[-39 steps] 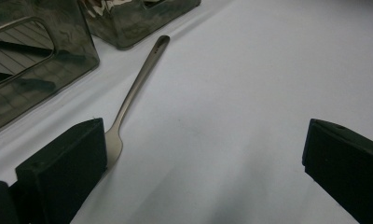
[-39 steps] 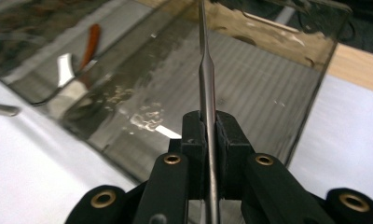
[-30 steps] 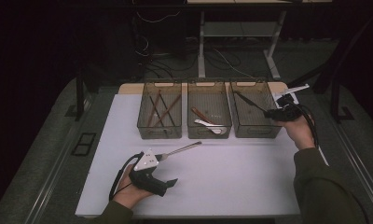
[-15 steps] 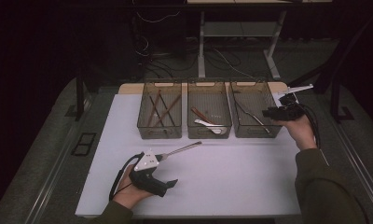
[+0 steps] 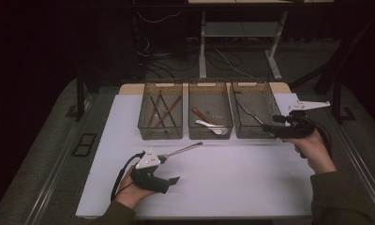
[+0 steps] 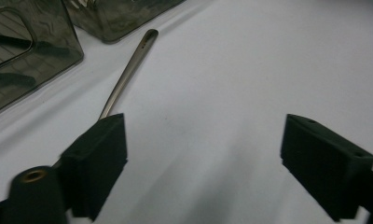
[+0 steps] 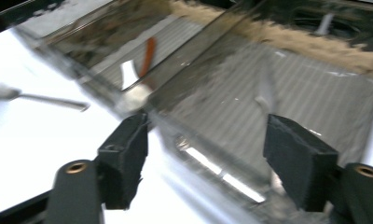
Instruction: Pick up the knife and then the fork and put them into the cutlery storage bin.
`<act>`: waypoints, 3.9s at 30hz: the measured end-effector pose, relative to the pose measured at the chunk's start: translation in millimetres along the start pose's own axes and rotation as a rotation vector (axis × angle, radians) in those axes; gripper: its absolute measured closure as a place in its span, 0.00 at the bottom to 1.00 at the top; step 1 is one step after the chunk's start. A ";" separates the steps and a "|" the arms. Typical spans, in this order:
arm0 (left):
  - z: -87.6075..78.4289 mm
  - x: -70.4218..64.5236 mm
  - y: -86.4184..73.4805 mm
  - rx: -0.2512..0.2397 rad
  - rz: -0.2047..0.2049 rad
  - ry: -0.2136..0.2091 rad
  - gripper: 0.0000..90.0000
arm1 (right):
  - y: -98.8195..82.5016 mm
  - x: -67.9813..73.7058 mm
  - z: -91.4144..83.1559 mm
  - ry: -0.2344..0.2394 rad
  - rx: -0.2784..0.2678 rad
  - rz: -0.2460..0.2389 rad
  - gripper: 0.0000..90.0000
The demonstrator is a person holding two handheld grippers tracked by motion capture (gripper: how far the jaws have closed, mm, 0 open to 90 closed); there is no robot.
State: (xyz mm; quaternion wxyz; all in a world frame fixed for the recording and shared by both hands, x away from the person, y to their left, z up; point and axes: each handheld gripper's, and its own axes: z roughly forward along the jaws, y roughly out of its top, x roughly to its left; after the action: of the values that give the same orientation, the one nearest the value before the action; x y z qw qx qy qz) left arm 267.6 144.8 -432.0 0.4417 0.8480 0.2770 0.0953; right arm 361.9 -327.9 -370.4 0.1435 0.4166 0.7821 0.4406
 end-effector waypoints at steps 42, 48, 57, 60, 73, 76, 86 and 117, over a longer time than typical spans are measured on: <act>68.9 59.9 51.2 0.284 -0.045 0.109 0.99 | -97.0 74.9 1.2 0.131 -0.015 -0.094 0.20; 64.5 48.7 47.5 0.289 -0.027 0.084 0.99 | -97.2 73.8 0.8 0.132 -0.016 -0.094 0.20; 53.5 46.5 42.7 0.216 -0.036 0.052 0.85 | -96.9 72.4 -0.3 0.131 -0.020 -0.096 0.20; 56.4 44.9 40.7 0.224 -0.027 0.049 0.84 | -97.2 72.4 0.1 0.133 -0.017 -0.101 0.20; 58.1 40.0 34.8 0.228 0.061 0.039 0.94 | -97.2 74.0 0.4 0.140 -0.014 -0.109 0.20; 57.9 41.1 34.1 0.219 0.073 0.026 0.94 | -97.1 74.4 0.6 0.142 -0.009 -0.111 0.20; 49.8 35.4 44.1 0.183 0.114 -0.045 0.94 | -92.5 74.2 -1.4 0.157 -0.014 -0.130 0.20; 67.4 -53.0 79.3 0.106 0.372 -0.407 0.94 | -44.0 113.5 38.1 0.558 0.223 -0.326 0.38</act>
State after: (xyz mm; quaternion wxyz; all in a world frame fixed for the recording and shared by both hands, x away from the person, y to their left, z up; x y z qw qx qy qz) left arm 281.6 32.3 -403.9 0.4180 0.9080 0.0269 -0.0123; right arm 291.9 -229.5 -411.6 -0.0537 0.1626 0.8910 0.4204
